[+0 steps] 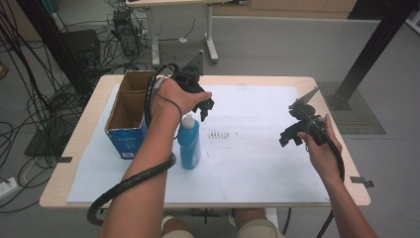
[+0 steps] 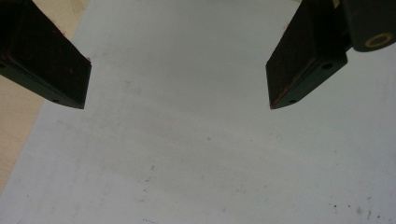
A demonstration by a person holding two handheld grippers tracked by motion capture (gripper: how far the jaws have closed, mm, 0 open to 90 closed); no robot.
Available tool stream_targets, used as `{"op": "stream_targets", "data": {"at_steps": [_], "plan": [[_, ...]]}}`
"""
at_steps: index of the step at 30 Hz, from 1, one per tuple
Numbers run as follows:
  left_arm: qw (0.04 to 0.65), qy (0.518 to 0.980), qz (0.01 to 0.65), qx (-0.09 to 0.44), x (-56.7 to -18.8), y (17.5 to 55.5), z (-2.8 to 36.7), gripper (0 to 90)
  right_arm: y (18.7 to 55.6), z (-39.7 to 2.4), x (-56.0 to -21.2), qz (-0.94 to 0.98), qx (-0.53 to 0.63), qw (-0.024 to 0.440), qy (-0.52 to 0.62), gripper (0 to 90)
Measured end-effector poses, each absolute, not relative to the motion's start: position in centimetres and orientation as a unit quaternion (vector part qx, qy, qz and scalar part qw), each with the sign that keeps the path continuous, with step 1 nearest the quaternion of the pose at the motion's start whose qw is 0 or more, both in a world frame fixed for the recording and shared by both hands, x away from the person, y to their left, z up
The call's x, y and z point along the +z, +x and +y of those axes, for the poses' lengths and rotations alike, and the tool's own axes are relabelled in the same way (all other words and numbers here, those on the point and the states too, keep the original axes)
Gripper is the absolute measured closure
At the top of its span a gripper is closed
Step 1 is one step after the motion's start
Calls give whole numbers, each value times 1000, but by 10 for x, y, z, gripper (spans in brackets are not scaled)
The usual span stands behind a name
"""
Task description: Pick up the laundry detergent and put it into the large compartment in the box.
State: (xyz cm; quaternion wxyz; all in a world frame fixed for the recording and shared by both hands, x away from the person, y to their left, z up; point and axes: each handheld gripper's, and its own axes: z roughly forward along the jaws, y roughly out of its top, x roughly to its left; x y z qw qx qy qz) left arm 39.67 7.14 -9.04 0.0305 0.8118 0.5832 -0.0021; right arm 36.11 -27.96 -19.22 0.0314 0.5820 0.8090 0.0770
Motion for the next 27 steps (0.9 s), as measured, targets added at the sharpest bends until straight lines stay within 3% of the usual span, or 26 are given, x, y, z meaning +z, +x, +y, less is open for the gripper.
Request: {"op": "stream_targets", "data": {"at_steps": [27], "plan": [[26,809,587,-7,-116,398,72,63,361,-283,-195,807,77,28,585,66]]}}
